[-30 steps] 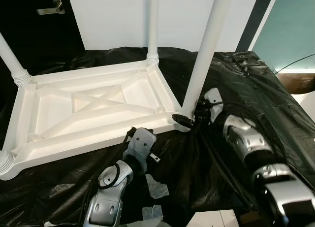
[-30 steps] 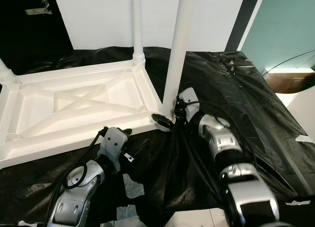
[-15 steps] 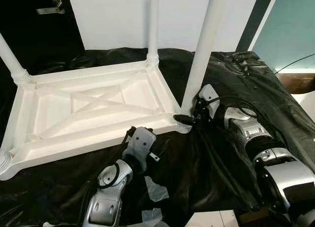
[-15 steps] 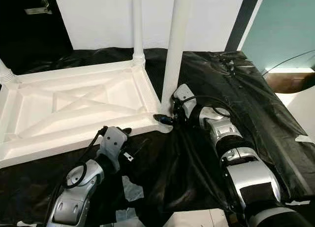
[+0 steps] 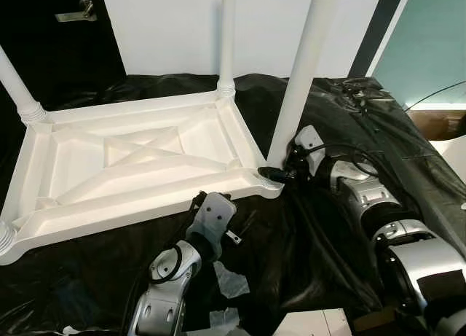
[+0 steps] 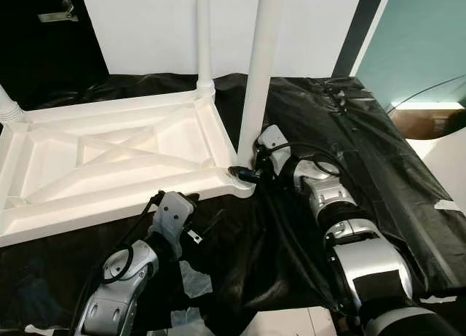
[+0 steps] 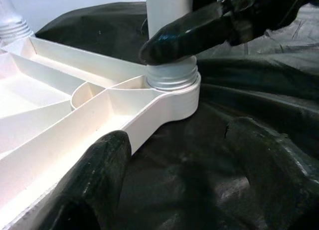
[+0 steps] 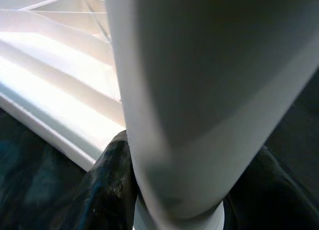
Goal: Building children table
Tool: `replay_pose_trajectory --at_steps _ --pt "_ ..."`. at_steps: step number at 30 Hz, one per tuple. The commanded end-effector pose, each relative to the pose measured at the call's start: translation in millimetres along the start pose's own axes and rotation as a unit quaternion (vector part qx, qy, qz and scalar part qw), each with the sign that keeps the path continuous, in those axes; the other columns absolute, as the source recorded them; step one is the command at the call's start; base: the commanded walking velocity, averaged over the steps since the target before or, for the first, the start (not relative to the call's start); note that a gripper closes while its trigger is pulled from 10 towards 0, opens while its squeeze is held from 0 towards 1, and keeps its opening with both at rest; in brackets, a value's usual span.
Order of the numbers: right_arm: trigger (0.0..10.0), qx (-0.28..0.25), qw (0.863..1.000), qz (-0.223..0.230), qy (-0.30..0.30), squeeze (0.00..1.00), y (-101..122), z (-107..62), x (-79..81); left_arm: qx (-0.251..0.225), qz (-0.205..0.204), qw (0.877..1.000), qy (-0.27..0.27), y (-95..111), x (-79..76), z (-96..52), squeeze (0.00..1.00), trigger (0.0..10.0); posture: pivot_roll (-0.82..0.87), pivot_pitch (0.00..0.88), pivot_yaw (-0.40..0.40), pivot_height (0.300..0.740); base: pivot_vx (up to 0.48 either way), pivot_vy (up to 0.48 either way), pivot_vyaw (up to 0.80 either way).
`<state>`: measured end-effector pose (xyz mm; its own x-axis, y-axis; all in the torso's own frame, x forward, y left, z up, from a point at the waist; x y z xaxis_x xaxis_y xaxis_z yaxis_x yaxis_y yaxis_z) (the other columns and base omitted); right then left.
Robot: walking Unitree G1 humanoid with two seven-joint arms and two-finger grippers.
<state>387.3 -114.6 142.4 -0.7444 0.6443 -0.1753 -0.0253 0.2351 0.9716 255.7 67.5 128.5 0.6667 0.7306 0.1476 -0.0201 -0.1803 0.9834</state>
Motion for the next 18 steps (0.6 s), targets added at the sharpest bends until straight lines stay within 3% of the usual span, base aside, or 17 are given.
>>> replay_pose_trajectory --at_steps 1,6,7,9,11,13,14,15,16,18 --pt "10.0 0.042 0.995 0.057 -0.076 0.0 -25 -1.6 0.1 0.003 -0.001 0.998 0.059 -2 7.6 -1.0 0.0 10.0 0.18 0.022 -0.078 0.74 0.0 0.0 0.0" --pt "10.0 0.046 0.987 0.085 -0.13 0.0 -32 1.6 4.7 0.004 -0.002 0.998 0.057 -2 6.3 -1.7 0.0 10.0 0.18 0.021 -0.074 0.74 0.0 0.0 0.0" --pt "10.0 0.058 0.976 0.11 -0.181 0.0 -40 4.7 14.1 0.005 -0.002 0.998 0.055 -3 4.5 -2.7 0.0 10.0 0.18 0.017 -0.074 0.74 0.0 0.0 0.0" --pt "10.0 0.063 0.97 0.118 -0.202 0.0 -42 5.3 17.5 0.006 -0.001 0.999 0.054 -3 4.0 -3.1 0.0 10.0 0.18 0.017 -0.074 0.74 0.0 0.0 0.0" --pt "10.0 0.053 0.943 0.146 -0.293 0.0 -43 3.8 21.1 0.004 -0.002 0.998 0.055 -2 5.3 -3.5 0.0 10.0 0.18 0.015 -0.079 0.74 0.0 0.0 0.0" --pt "10.0 0.053 0.943 0.146 -0.293 0.0 -43 3.8 21.1 0.004 -0.002 0.998 0.055 -2 5.3 -3.5 0.0 10.0 0.18 0.015 -0.079 0.74 0.0 0.0 0.0" --pt "10.0 0.047 0.93 0.161 -0.326 0.0 -42 2.8 22.8 0.002 -0.002 0.998 0.055 -1 5.7 -3.1 0.0 10.0 0.18 0.015 -0.08 0.74 0.0 0.0 0.0" --pt "10.0 0.047 0.93 0.161 -0.326 0.0 -42 2.8 22.8 0.002 -0.002 0.998 0.055 -1 5.7 -3.1 0.0 10.0 0.18 0.015 -0.08 0.74 0.0 0.0 0.0" --pt "10.0 0.038 0.92 0.186 -0.342 0.0 -41 6.5 30.1 0.0 -0.003 0.998 0.055 0 5.7 -1.7 0.0 10.0 0.18 0.011 -0.084 0.74 0.0 0.0 0.0" --pt "10.0 0.038 0.92 0.186 -0.342 0.0 -41 6.5 30.1 0.0 -0.003 0.998 0.055 0 5.7 -1.7 0.0 10.0 0.18 0.011 -0.084 0.74 0.0 0.0 0.0"
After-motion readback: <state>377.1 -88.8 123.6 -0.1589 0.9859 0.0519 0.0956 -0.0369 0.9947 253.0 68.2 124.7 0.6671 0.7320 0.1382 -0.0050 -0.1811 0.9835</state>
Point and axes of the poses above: a point about 5 cm out from each wrist's last joint towards the gripper, its own z axis pointing out of the wrist towards the gripper, its own y axis along the axis of the wrist's last joint, x = y × z, the point moved 2 cm from there along z, pointing out of the wrist towards the gripper, and after that the axes turned 1 degree about -z, right-handed, at the moved point
